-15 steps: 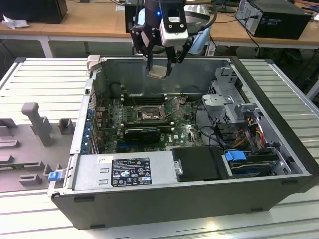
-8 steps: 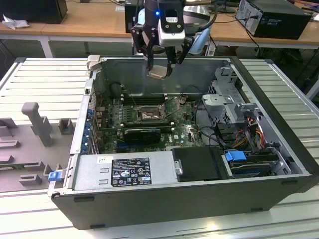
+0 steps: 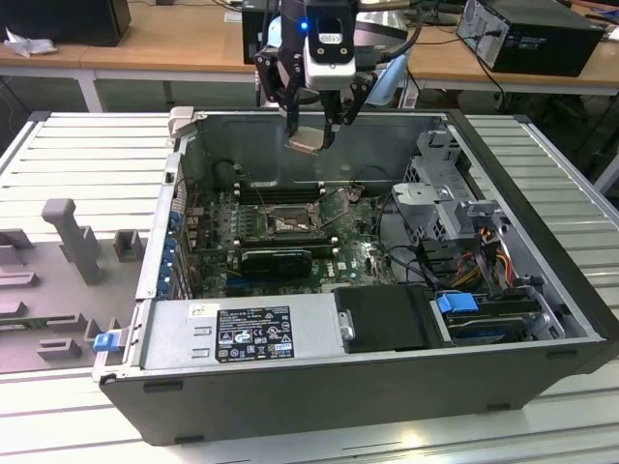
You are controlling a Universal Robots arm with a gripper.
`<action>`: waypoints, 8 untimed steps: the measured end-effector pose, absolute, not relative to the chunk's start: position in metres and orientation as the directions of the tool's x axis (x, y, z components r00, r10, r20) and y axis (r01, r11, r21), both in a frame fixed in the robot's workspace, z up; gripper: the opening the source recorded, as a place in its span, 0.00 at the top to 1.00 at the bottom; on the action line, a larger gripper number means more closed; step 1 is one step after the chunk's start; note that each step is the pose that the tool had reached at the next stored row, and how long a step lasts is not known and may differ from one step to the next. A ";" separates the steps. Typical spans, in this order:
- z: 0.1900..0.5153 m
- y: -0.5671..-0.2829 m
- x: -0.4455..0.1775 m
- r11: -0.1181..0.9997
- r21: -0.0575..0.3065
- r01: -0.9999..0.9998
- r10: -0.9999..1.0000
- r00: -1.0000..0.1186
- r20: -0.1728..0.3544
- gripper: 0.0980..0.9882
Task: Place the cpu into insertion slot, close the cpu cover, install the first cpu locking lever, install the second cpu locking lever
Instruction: 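Place the cpu into insertion slot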
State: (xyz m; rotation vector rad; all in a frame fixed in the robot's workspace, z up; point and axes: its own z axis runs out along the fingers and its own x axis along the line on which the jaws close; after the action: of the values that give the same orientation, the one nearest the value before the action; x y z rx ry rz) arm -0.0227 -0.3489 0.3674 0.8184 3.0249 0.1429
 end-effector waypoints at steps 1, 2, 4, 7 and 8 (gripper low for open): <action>0.367 -0.349 -0.023 0.855 0.089 0.510 0.511 -0.859 0.019 0.52; 0.367 -0.349 -0.023 0.850 0.089 0.518 0.519 -0.855 0.019 0.52; 0.367 -0.349 -0.023 0.843 0.089 0.531 0.531 -0.847 0.019 0.52; 0.367 -0.349 -0.023 0.834 0.089 0.544 0.545 -0.838 0.019 0.52; 0.367 -0.349 -0.023 0.830 0.089 0.550 0.551 -0.834 0.019 0.52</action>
State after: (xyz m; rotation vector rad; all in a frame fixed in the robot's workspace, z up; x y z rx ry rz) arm -0.0227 -0.3488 0.3673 0.9019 2.9984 0.1426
